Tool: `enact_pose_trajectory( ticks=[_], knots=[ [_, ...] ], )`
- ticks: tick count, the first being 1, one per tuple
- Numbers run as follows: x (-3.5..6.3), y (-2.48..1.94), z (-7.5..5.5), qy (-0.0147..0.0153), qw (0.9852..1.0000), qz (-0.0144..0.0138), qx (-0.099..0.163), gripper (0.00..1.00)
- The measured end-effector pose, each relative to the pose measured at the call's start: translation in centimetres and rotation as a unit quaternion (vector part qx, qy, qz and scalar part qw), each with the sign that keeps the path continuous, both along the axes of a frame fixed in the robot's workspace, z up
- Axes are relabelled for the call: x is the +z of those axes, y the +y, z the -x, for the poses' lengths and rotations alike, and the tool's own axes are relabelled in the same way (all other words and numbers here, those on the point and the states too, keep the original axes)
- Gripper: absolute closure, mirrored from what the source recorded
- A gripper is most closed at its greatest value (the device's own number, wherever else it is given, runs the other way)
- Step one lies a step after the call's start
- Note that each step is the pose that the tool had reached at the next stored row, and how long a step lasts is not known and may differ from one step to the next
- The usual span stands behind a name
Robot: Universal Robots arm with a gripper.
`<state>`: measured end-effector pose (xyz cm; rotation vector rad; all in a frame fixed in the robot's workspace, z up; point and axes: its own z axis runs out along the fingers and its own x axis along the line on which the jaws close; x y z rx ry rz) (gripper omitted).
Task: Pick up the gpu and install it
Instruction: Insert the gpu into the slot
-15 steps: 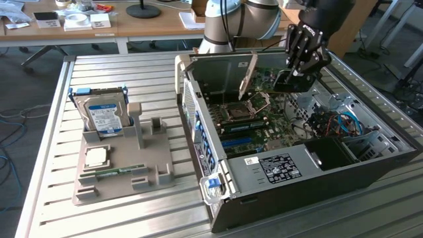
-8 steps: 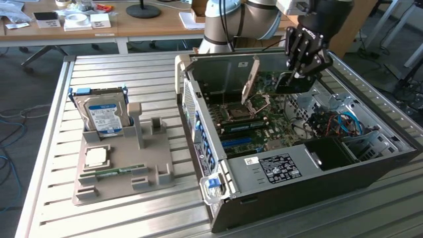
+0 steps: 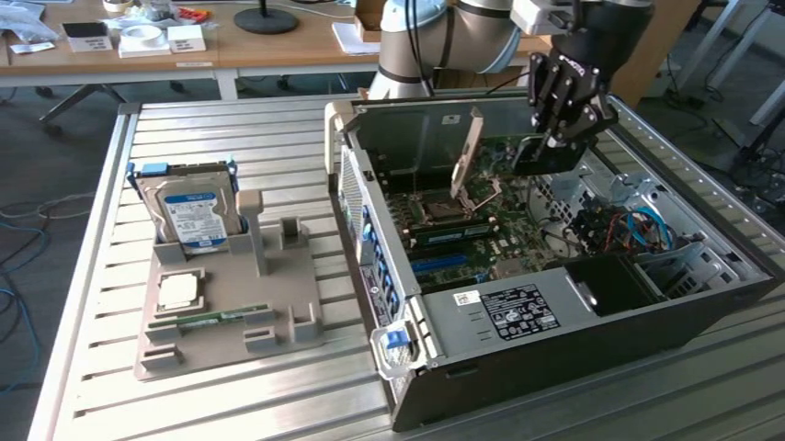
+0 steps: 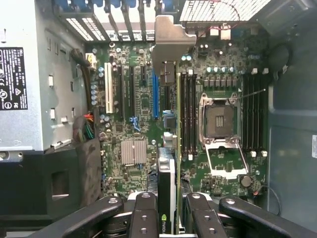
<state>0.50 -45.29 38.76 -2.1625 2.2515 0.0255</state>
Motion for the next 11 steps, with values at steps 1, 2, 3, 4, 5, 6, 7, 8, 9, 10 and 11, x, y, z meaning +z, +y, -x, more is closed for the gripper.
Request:
enact_pose_trajectory(
  ticks=[1, 2, 3, 4, 5, 6, 7, 8, 9, 10, 11],
  knots=[
    [-0.11, 0.00, 0.06, -0.0022, 1.0000, 0.0000, 0.000, 0.73],
    [-0.19, 0.00, 0.11, -0.0034, 1.0000, 0.0000, 0.000, 0.73],
    [-0.23, 0.01, 0.13, -0.0035, 1.0000, 0.0000, 0.000, 0.73],
    [-0.23, 0.01, 0.13, -0.0035, 1.0000, 0.0001, 0.000, 0.73],
    [-0.23, 0.00, 0.13, -0.0035, 1.0000, 0.0001, 0.000, 0.73],
    [-0.23, 0.00, 0.13, -0.0035, 1.0000, 0.0000, 0.000, 0.73],
    [-0.23, 0.00, 0.13, -0.0035, 1.0000, 0.0000, 0.000, 0.73],
    [-0.24, 0.00, 0.13, -0.0036, 1.0000, 0.0000, 0.000, 0.73],
    [-0.25, 0.01, 0.16, -0.0036, 1.0000, 0.0000, 0.000, 0.73],
    [-0.29, 0.02, 0.23, -0.0036, 1.0000, -0.0002, 0.000, 0.73],
    [-0.33, 0.03, 0.30, -0.0036, 1.0000, -0.0002, 0.000, 0.73]
  ],
)
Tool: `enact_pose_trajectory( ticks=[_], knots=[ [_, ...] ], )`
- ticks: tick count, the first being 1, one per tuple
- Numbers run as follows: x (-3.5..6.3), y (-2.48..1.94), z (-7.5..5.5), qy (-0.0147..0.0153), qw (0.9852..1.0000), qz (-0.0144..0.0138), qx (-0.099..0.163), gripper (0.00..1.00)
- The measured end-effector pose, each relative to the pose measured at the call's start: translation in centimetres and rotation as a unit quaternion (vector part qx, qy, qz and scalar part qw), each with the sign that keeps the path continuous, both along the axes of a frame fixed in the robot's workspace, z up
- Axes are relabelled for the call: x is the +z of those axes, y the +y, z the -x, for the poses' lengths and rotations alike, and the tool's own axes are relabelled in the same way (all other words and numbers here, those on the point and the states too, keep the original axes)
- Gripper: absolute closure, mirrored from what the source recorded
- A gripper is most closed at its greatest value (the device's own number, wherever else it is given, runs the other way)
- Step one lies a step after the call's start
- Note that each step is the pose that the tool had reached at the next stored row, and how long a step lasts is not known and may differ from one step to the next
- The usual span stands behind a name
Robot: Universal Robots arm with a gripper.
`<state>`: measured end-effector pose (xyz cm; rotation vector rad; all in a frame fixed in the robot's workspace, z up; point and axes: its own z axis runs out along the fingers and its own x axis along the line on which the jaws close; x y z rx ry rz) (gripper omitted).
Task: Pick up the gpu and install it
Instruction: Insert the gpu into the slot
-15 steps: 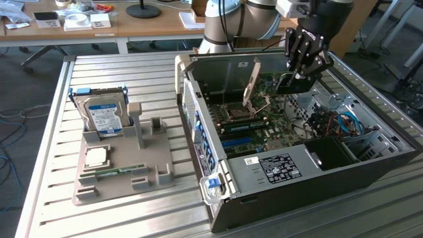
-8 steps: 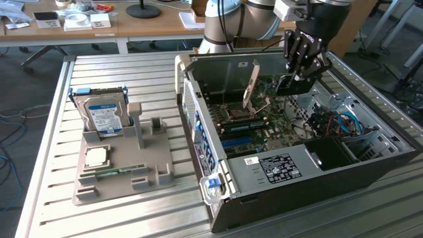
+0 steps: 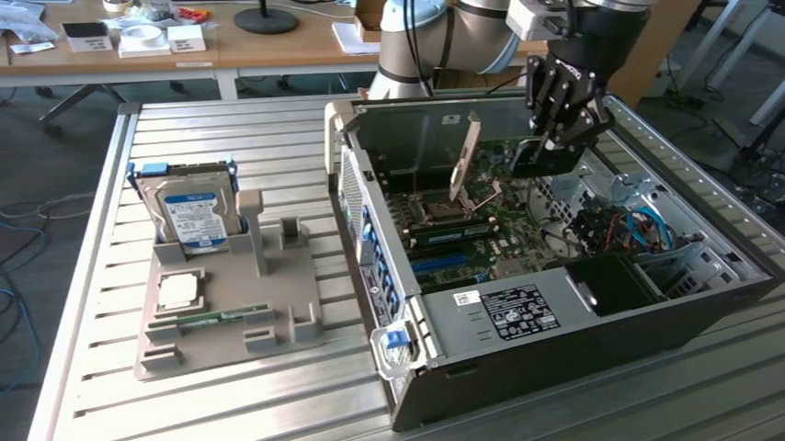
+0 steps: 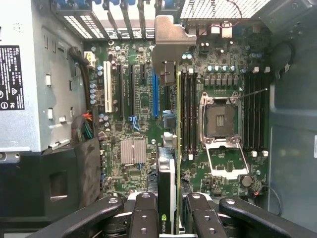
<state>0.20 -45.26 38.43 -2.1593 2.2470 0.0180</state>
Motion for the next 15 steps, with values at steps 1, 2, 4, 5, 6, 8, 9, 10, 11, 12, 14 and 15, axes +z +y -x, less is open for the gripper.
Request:
enact_pose_trajectory(
  ticks=[1, 2, 4, 5, 6, 8, 9, 10, 11, 12, 14, 15],
  knots=[
    [-0.06, 0.01, 0.05, 0.0001, 1.0000, 0.0001, 0.000, 0.73],
    [-0.16, 0.01, 0.05, 0.0000, 1.0000, 0.0001, 0.000, 0.73],
    [-0.38, 0.01, 0.05, 0.0001, 1.0000, 0.0001, 0.000, 0.73],
    [-0.49, 0.01, 0.06, 0.0001, 1.0000, 0.0001, 0.000, 0.73],
    [-0.58, 0.01, 0.06, 0.0001, 1.0000, 0.0002, 0.000, 0.73],
    [-0.72, 0.01, 0.06, 0.0001, 1.0000, 0.0002, 0.000, 0.73],
    [-0.78, 0.01, 0.06, 0.0001, 1.0000, 0.0002, 0.000, 0.73],
    [-0.84, 0.01, 0.07, 0.0001, 1.0000, 0.0002, 0.000, 0.73],
    [-0.88, 0.01, 0.07, 0.0001, 1.0000, 0.0002, 0.000, 0.73],
    [-0.92, 0.01, 0.06, 0.0001, 1.0000, 0.0002, 0.000, 0.73],
    [-0.99, 0.01, 0.07, 0.0001, 1.0000, 0.0002, 0.000, 0.73],
    [-1.02, 0.01, 0.07, 0.0001, 1.0000, 0.0002, 0.000, 0.73]
  ],
)
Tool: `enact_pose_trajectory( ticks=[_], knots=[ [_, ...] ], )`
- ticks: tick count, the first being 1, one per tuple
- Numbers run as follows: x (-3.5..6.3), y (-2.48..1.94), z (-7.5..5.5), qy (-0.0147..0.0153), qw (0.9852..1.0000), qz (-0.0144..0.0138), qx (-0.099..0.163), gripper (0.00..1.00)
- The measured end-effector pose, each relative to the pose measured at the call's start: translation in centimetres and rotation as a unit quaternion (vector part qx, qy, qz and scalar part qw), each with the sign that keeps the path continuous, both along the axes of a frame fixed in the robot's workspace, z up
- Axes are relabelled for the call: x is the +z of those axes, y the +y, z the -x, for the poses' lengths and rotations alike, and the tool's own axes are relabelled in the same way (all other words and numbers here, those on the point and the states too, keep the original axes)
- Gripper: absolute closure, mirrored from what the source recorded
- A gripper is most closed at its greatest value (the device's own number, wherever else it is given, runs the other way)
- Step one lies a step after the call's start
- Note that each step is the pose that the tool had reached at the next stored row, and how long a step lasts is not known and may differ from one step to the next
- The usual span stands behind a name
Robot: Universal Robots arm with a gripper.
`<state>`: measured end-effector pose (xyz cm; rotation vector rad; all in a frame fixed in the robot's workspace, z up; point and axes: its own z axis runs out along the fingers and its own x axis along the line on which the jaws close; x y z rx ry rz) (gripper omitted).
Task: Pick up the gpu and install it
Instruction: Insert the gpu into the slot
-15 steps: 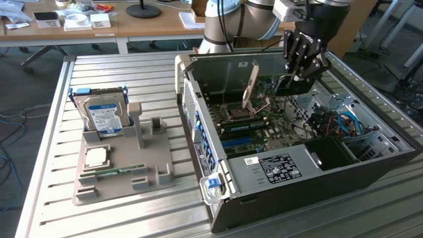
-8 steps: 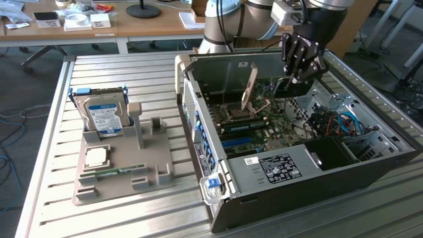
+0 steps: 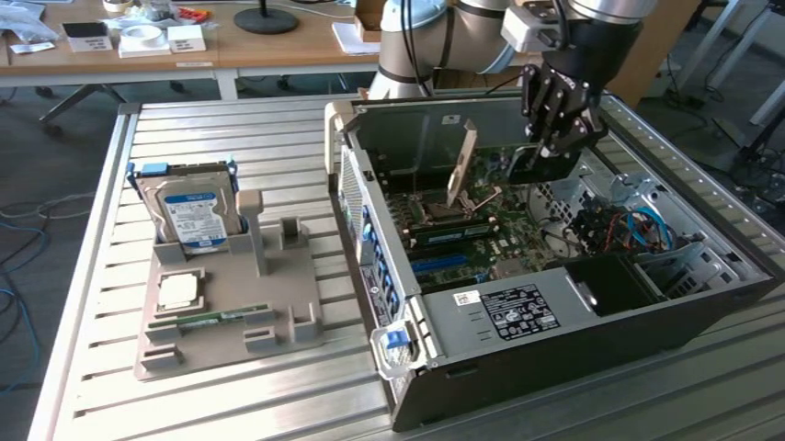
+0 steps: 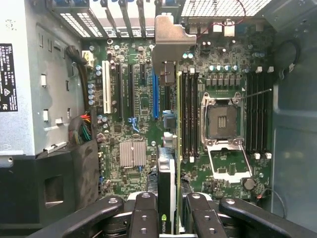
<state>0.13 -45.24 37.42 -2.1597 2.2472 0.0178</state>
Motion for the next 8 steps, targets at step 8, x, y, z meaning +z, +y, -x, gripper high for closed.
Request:
enact_pose_trajectory(
  ticks=[8],
  knots=[
    [-0.06, 0.00, 0.01, 0.0000, 1.0000, 0.0000, 0.000, 0.73]
  ],
)
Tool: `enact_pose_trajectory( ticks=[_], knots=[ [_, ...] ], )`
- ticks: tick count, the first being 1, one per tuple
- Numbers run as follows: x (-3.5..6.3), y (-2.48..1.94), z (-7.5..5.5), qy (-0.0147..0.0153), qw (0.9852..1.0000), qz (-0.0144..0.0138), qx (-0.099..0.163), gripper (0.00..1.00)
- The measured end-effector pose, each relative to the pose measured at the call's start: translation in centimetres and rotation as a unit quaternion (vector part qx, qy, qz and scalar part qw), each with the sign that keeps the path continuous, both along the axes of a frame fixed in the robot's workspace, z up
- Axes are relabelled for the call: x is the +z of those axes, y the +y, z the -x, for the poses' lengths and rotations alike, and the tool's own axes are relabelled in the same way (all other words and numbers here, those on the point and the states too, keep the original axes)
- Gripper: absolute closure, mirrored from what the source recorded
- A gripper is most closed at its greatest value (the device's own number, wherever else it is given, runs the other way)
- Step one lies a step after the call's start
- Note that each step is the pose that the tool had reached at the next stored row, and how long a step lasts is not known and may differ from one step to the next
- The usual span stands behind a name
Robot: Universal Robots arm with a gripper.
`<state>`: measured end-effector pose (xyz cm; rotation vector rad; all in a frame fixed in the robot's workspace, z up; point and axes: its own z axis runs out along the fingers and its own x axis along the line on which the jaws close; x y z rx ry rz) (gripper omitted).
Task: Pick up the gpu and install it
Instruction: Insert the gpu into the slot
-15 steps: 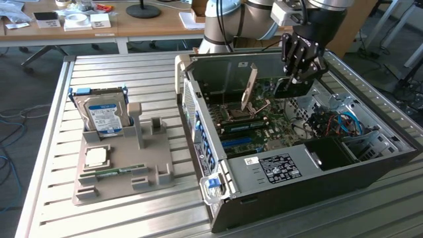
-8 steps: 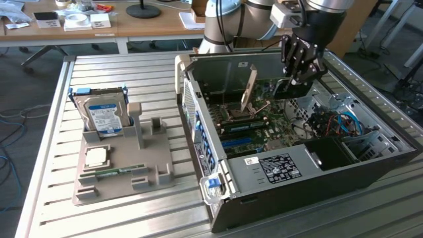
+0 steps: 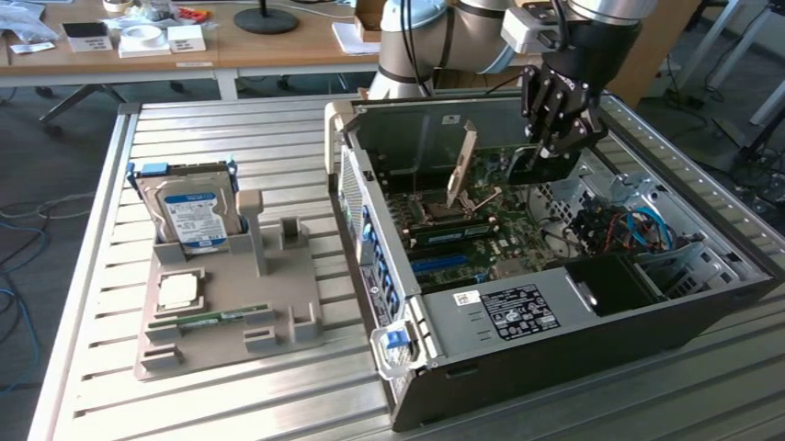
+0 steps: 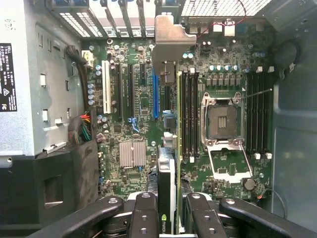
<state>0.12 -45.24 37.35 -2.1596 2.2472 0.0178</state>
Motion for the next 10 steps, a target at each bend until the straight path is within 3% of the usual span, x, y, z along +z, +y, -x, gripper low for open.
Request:
enact_pose_trajectory(
  ticks=[10],
  knots=[
    [-0.18, 0.01, 0.19, 0.0000, 1.0000, -0.0001, 0.000, 0.73]
  ],
)
